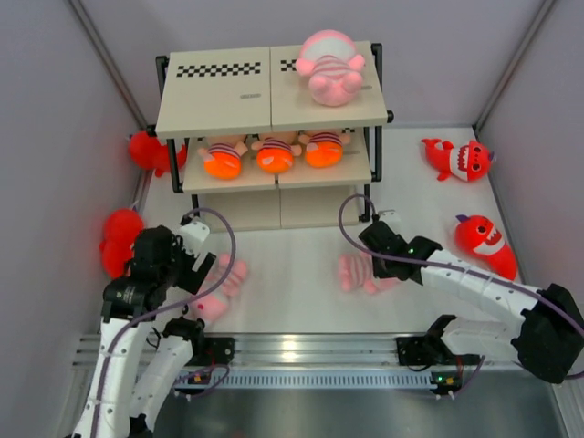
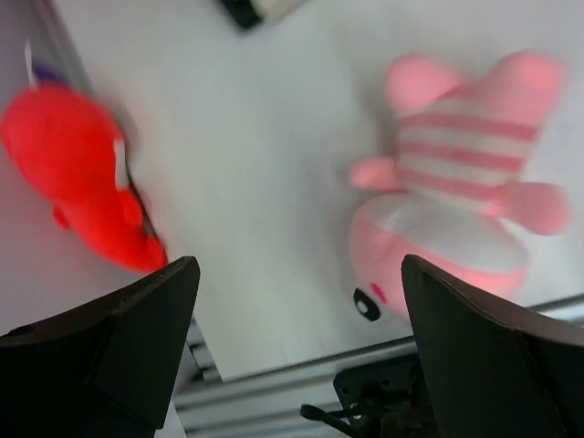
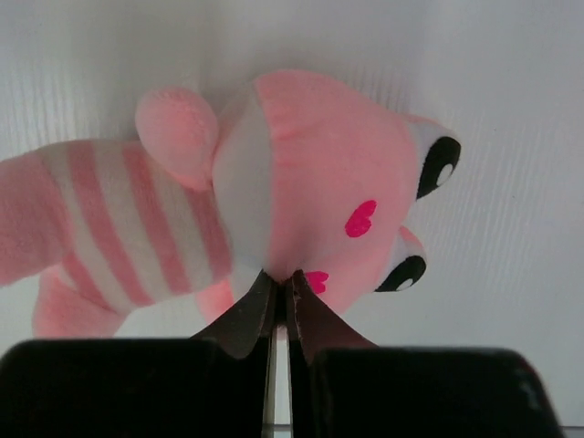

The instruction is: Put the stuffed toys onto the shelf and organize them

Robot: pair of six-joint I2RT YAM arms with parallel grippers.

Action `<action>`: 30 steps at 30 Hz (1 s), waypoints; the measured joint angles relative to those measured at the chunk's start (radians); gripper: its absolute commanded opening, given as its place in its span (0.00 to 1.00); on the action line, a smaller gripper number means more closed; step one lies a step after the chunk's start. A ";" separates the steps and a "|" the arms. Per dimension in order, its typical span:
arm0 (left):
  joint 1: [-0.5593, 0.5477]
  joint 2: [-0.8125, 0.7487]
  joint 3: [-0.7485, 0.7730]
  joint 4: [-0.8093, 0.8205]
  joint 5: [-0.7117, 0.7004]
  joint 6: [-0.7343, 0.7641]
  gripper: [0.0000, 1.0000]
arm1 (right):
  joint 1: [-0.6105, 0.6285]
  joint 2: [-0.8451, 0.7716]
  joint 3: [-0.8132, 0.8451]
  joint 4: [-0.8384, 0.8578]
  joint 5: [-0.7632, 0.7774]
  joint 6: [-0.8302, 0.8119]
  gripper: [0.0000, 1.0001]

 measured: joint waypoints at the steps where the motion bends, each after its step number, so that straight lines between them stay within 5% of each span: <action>1: 0.000 0.011 0.057 -0.021 0.065 0.022 0.98 | -0.001 0.007 0.001 0.003 -0.014 -0.020 0.00; 8: 0.000 0.078 0.352 -0.113 0.484 0.195 0.98 | 0.138 0.009 0.152 -0.044 -0.092 -0.211 0.00; 16: -0.003 0.208 0.554 -0.217 0.839 0.337 0.98 | 0.365 0.116 0.719 -0.084 -0.188 -0.359 0.00; 21: -0.018 0.277 0.671 -0.257 0.961 0.365 0.98 | 0.393 0.304 1.033 -0.119 -0.204 -0.413 0.00; 28: -0.034 0.312 0.778 -0.261 1.007 0.385 0.98 | 0.418 0.494 1.263 -0.205 -0.248 -0.464 0.00; 30: -0.034 0.318 0.778 -0.262 1.000 0.391 0.70 | 0.419 0.501 1.273 -0.209 -0.264 -0.473 0.00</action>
